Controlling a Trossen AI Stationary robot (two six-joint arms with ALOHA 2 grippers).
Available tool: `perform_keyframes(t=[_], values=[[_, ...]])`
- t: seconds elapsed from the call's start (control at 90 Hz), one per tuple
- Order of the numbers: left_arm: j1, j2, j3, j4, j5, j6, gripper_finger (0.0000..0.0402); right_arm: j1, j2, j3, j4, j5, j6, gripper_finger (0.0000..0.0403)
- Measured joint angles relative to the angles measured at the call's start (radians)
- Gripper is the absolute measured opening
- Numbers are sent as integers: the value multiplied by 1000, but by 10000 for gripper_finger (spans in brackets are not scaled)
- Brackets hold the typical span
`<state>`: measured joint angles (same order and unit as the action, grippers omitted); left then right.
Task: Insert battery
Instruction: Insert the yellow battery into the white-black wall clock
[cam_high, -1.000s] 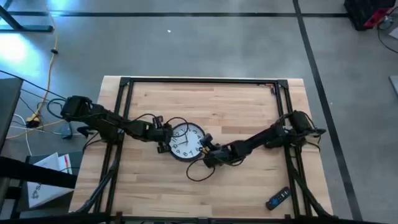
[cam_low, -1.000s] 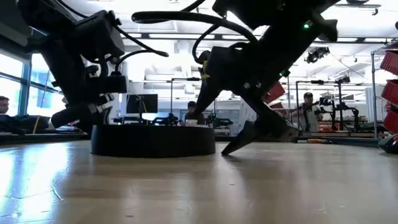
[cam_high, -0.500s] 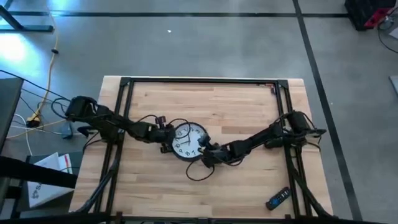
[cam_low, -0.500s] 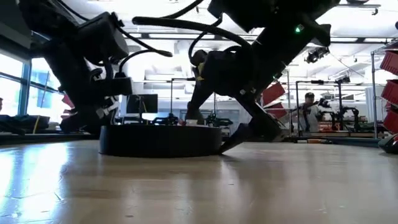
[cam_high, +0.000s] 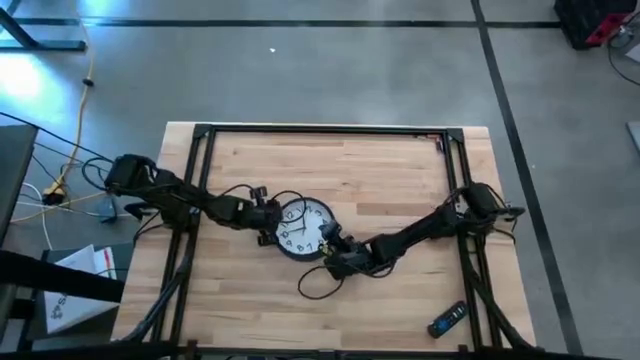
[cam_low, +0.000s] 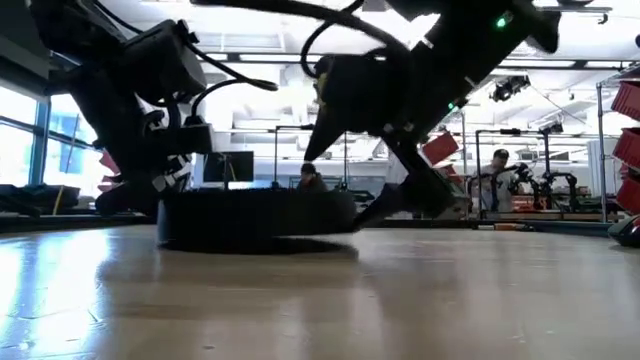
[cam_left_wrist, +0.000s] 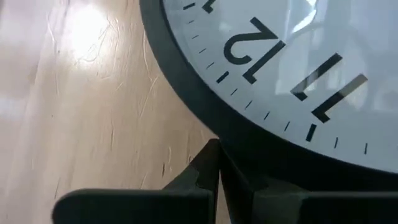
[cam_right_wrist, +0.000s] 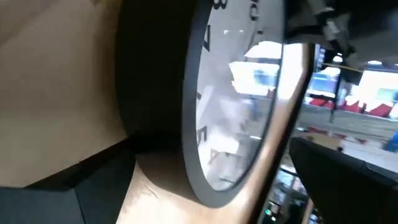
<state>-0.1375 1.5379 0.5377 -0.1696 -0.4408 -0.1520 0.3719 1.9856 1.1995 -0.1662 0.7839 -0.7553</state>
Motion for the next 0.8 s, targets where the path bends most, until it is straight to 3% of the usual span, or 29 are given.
perform_keyframes(t=[0.511, 0.8], values=[[-2, -3, 31, -33, 13, 14, 0, 34, -32, 15, -8, -10, 155, 392], [0, -3, 40, -37, 24, 25, 0, -3, -23, 17, -102, -161, 239, 392]])
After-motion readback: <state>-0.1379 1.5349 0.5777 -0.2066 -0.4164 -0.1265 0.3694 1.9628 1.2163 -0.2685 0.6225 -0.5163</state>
